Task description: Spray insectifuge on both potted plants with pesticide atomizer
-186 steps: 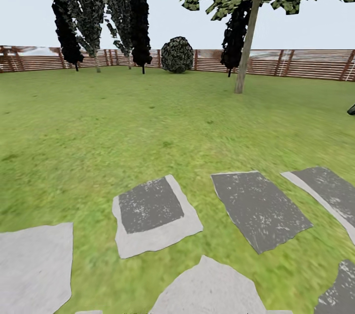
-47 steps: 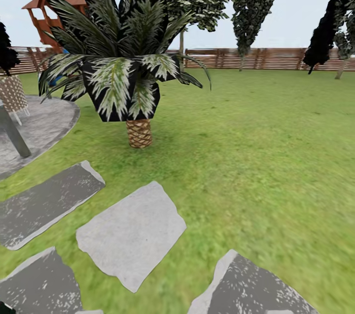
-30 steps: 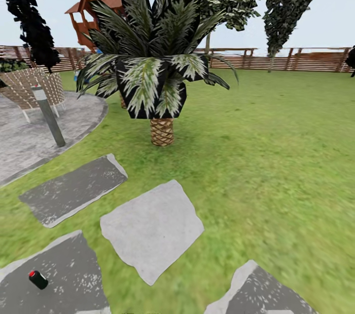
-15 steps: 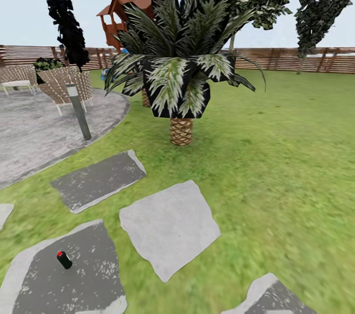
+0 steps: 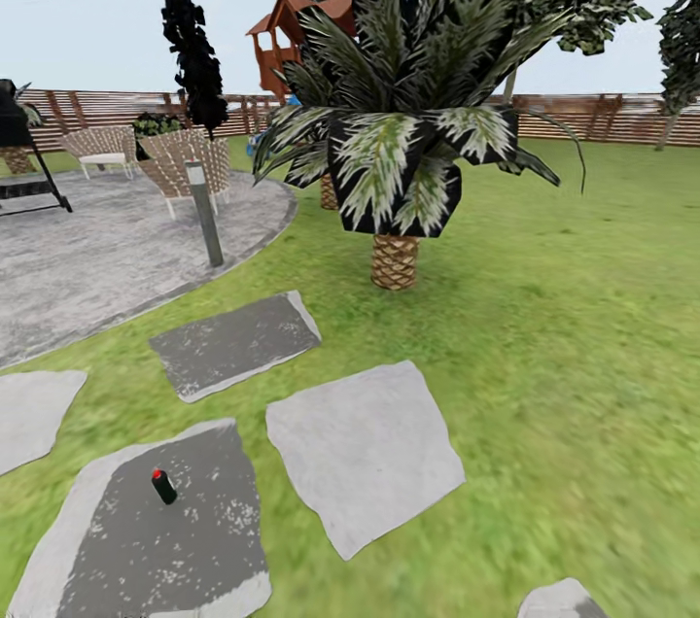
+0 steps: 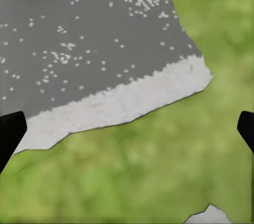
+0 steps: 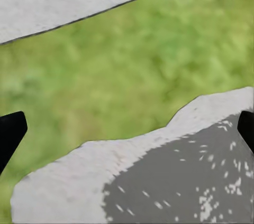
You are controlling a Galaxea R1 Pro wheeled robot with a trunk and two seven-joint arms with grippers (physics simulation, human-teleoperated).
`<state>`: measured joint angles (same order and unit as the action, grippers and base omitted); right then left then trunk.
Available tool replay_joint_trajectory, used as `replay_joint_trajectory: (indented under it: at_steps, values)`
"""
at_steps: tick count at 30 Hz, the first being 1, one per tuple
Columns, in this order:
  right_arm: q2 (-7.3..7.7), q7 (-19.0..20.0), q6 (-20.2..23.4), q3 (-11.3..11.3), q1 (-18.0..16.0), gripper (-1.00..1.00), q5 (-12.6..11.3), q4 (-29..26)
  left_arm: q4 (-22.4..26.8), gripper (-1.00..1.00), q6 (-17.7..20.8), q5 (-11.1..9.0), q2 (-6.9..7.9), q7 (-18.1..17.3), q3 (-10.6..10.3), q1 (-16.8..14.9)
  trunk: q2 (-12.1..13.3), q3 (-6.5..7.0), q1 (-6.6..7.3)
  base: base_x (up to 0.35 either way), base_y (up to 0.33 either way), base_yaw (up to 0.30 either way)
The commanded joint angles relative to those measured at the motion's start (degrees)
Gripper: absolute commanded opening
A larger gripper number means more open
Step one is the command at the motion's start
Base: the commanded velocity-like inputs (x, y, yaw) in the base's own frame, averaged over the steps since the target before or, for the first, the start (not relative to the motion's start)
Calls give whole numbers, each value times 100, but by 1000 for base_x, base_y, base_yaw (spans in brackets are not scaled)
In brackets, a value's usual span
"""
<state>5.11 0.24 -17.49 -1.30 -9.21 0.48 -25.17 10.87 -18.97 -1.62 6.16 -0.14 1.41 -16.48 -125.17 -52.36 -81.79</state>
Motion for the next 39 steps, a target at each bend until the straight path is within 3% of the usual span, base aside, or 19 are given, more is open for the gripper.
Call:
replay_joint_trajectory:
  at_steps: [1,15,30,39]
  values:
    - [-1,2,-18,-11,-2,100,5,4,-7,100,-19,-17,-1,-3,10,-5,-2,-5,0,133,-230,278]
    - [-1,2,-18,-9,-2,100,5,4,-7,100,-19,-21,-1,-3,14,-5,-2,-5,0,132,-245,278]
    - [-1,2,-18,-11,-2,100,5,4,-6,100,-27,-22,3,-3,17,-5,-2,-5,0,9,-272,278]
    - [-1,2,-19,-7,-2,100,5,2,-10,100,-28,-22,8,-3,17,-5,-2,-5,0,0,-101,278]
